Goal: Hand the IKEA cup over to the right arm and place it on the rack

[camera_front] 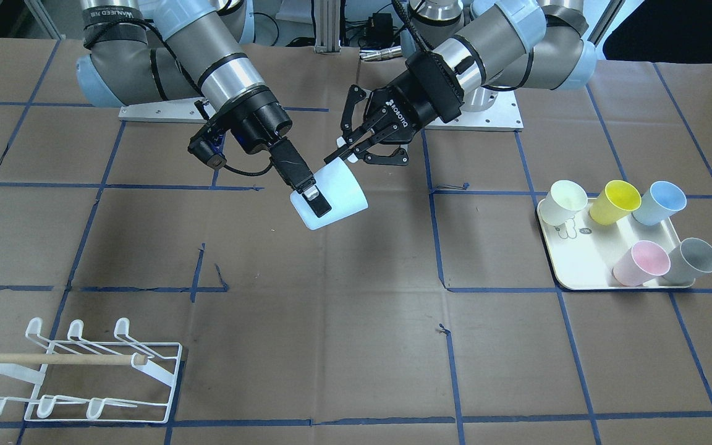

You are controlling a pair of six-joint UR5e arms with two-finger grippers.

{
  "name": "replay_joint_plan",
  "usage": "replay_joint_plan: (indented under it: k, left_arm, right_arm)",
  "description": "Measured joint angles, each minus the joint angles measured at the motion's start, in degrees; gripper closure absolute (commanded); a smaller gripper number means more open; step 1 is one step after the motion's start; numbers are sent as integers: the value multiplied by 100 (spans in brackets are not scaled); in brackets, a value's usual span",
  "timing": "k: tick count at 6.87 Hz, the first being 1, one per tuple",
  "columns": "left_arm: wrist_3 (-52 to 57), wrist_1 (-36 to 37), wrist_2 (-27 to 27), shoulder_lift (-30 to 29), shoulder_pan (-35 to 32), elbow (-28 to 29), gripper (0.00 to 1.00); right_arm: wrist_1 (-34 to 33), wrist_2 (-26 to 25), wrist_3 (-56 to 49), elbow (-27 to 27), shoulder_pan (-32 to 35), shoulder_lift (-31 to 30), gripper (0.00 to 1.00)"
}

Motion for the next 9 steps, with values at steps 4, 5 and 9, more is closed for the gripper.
replay_joint_plan:
  k: [4,5,9]
  left_arm:
    - [-537,24,3,39,5,12,1]
    - [-594,21,3,45,32,13,1]
    - [-647,-572,-32,414,859,-42,1]
  right_arm:
    - [-5,16,-24,-16,1,-2,80]
    - [-7,14,-26,-20,0,-1,81]
    - [-33,-64,-662,-181,-201,186,90]
